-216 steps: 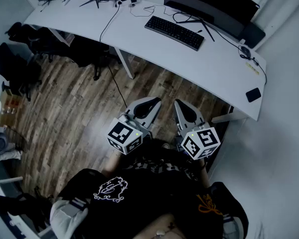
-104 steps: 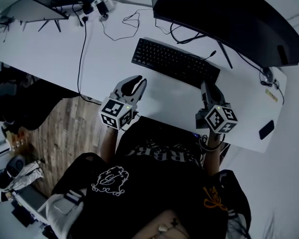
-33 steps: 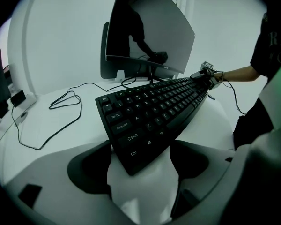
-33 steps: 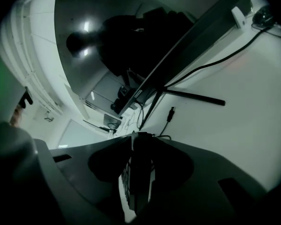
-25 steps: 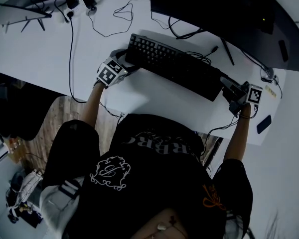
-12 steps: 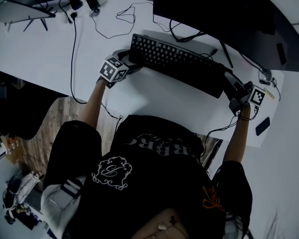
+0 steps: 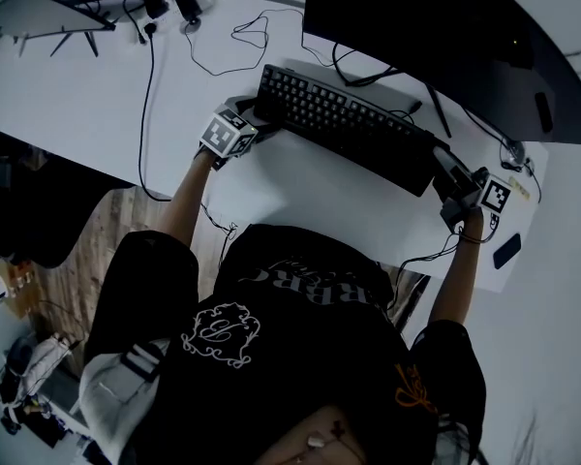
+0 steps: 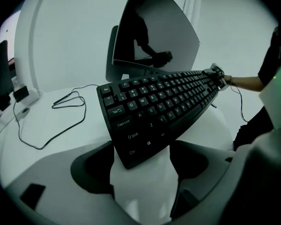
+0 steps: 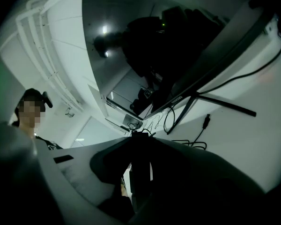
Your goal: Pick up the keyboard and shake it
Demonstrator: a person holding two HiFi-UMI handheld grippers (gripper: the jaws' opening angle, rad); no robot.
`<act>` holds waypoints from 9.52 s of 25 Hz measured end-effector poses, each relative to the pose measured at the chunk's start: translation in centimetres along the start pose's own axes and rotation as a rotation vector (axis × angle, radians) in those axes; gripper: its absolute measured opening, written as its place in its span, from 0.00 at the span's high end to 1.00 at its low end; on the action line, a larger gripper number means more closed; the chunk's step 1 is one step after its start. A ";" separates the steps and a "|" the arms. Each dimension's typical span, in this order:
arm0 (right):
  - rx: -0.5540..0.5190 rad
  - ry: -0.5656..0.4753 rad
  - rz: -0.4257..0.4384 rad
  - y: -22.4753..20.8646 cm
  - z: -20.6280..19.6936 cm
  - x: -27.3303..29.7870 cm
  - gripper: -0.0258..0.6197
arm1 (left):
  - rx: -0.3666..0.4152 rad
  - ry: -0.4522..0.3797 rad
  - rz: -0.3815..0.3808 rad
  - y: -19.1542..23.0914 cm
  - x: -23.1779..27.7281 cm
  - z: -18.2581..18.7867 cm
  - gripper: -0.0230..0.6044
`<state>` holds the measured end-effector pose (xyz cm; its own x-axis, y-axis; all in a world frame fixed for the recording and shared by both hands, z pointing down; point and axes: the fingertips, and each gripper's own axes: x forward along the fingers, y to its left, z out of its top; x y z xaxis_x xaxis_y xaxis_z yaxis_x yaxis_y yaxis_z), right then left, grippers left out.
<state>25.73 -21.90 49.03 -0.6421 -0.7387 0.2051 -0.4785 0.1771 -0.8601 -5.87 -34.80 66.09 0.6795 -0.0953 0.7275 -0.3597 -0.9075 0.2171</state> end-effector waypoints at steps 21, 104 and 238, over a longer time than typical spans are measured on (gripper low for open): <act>-0.254 0.007 0.190 18.5 2.3 -4.9 0.76 | 0.003 -0.254 0.128 -5.7 -7.7 6.5 0.35; 0.122 -0.139 -0.366 -13.0 0.2 -0.4 0.70 | 0.015 -0.021 0.095 -3.3 -1.1 -0.2 0.40; -0.577 0.008 -0.069 23.0 -36.4 -9.2 0.94 | -0.060 -0.585 0.141 -46.9 -22.1 -8.4 0.83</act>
<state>-1.16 12.58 44.37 -0.6014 -0.7563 0.2574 -0.7669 0.4562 -0.4514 -9.42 13.31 45.34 0.8556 -0.4373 0.2768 -0.4954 -0.8468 0.1936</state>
